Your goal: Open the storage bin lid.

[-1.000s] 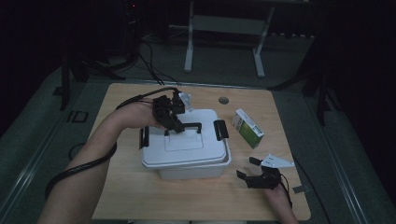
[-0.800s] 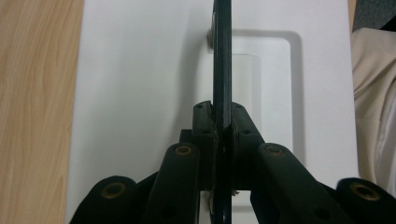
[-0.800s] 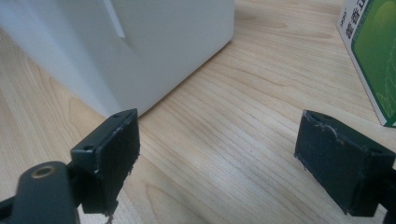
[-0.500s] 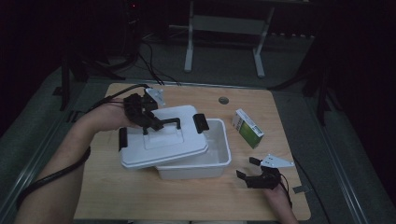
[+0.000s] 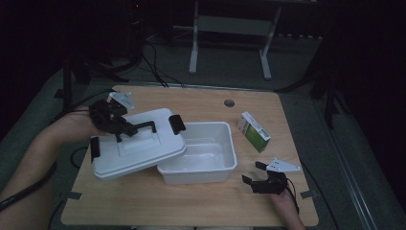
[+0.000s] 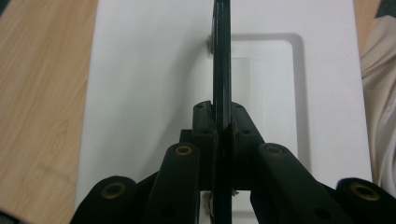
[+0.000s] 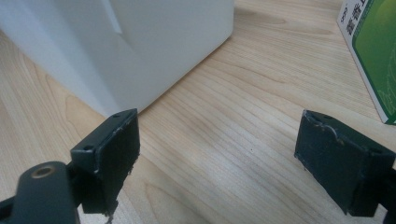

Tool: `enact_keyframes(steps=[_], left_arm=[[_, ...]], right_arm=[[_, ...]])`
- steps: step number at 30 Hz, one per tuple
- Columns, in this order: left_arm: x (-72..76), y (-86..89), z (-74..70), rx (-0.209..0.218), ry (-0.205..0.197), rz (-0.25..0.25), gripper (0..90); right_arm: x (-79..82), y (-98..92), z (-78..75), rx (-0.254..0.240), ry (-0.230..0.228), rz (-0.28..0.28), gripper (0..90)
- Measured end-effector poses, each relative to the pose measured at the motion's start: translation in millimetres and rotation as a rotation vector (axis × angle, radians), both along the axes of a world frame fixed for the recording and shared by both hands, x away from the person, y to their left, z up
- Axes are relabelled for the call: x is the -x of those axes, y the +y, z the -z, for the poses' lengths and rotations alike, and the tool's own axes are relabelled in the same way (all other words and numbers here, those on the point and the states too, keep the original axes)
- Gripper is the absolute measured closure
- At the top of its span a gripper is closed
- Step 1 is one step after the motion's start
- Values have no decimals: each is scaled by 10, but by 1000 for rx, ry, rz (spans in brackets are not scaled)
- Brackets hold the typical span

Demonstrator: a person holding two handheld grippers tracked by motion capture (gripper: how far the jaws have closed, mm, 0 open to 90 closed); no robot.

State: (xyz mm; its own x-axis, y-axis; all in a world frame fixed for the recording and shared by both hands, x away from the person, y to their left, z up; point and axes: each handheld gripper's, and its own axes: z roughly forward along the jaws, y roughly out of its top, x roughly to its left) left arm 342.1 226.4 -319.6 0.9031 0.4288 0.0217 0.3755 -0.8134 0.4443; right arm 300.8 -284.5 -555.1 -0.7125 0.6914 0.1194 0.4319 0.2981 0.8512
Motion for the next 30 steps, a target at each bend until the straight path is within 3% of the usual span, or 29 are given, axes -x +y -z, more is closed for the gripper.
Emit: enact_keyframes(steps=[11, 14, 19, 21, 22, 30], left_arm=[[192, 607, 124, 44, 0, -119, 837], [218, 694, 171, 46, 6, -142, 837], [251, 848, 347, 33, 14, -186, 837], [265, 911, 485, 36, 22, -204, 837], [265, 911, 485, 36, 22, -204, 837], [225, 962, 893, 39, 55, -234, 837]], right_arm=[[2, 9, 1, 5, -1, 1, 138], [1, 10, 1, 6, -1, 1, 138], [5, 15, 0, 8, -2, -1, 138], [5, 16, 0, 12, -4, -2, 138], [5, 16, 0, 12, -4, -2, 138], [13, 19, -1, 9, -4, -1, 137]])
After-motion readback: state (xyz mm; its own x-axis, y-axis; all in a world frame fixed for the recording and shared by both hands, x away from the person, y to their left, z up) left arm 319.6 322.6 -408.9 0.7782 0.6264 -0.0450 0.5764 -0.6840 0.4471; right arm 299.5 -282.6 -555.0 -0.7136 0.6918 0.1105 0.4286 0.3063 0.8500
